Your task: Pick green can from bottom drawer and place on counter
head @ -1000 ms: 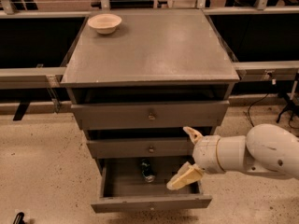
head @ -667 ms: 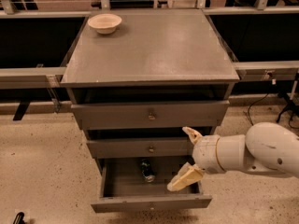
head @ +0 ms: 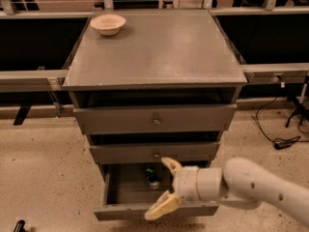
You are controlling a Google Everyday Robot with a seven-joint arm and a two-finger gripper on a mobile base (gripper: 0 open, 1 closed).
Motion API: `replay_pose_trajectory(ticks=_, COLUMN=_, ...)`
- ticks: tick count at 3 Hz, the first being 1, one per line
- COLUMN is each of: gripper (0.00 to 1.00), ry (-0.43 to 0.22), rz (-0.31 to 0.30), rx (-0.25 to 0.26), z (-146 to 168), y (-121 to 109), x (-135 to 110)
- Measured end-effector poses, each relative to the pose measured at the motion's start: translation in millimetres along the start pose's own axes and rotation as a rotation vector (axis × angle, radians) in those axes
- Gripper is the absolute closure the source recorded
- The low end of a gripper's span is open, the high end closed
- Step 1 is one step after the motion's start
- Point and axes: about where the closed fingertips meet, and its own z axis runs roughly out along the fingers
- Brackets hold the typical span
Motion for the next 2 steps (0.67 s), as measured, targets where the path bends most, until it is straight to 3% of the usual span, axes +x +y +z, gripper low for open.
replay_pose_trajectory(ticks=1, gripper=0.0, ry=-0.089, rz=0.078, rx=0.027, z=51.3, y=13.8, x=28.5)
replay_pose_trajectory(ticks=2, gripper=0.0, ry=-0.101, rz=0.128, rx=0.073, z=65.8, y=2.7, x=46.4)
